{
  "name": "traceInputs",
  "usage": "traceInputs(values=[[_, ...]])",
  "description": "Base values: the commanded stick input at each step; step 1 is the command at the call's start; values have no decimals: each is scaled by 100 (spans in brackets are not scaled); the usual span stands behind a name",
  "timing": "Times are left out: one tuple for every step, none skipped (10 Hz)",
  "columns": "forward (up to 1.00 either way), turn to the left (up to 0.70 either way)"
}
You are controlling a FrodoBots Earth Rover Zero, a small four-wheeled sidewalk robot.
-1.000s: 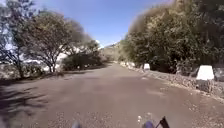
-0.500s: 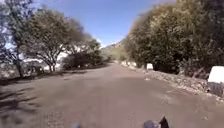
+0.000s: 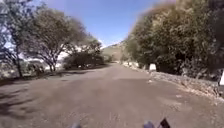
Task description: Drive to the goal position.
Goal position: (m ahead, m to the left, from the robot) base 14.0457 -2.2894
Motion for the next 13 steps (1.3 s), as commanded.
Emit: traceInputs(values=[[50,0],[50,0],[50,0],[50,0],[50,0],[50,0],[50,0],[50,0],[50,0],[50,0],[50,0],[50,0],[50,0]])
